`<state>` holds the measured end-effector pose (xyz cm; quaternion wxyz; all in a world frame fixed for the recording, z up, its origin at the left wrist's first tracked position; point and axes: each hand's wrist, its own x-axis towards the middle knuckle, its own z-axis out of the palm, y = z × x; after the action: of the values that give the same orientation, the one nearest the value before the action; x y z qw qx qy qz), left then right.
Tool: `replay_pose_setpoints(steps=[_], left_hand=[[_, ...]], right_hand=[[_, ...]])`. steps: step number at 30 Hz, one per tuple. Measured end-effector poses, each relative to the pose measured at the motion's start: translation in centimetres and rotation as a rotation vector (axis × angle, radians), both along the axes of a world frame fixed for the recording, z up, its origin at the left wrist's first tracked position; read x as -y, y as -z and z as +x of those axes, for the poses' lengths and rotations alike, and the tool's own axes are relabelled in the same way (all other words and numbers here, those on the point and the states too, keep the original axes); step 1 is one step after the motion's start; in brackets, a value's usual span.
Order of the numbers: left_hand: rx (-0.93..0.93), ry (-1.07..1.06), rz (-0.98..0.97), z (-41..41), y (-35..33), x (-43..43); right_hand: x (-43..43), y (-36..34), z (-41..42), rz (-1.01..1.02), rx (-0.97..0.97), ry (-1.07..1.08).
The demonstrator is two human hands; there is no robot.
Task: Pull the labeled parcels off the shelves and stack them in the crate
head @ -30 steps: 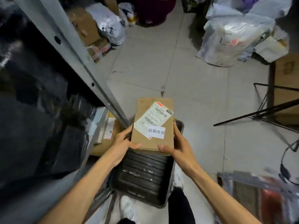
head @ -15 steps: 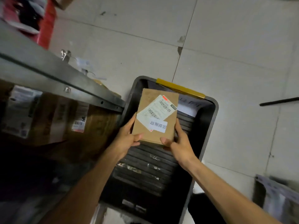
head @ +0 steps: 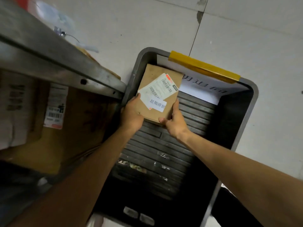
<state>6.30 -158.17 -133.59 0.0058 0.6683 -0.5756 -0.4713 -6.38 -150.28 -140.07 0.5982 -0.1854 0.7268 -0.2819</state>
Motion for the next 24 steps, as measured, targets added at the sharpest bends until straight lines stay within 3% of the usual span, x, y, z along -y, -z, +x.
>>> replay_pose_setpoints(steps=[4,8,13,18,24], left_hand=[[0.076,0.077,-0.025,-0.6,-2.0,-0.8],[0.058,0.122,0.023,-1.6,-5.5,-0.4],[0.076,0.249,0.069,-3.4,-13.7,0.4],[0.079,0.374,0.038,-6.8,-27.4,3.5],[0.104,0.574,-0.033,-11.4,-47.0,6.0]], right_hand=[[0.4,0.3,-1.6,0.123,0.026,-0.086],[2.0,-5.8,-4.0,0.144,-0.090,-0.272],[3.1,-17.8,-6.3,0.121,-0.295,-0.602],[5.1,-34.2,-9.8,0.060,-0.436,-0.954],[7.5,-54.1,-14.3,0.034,-0.671,-1.059]])
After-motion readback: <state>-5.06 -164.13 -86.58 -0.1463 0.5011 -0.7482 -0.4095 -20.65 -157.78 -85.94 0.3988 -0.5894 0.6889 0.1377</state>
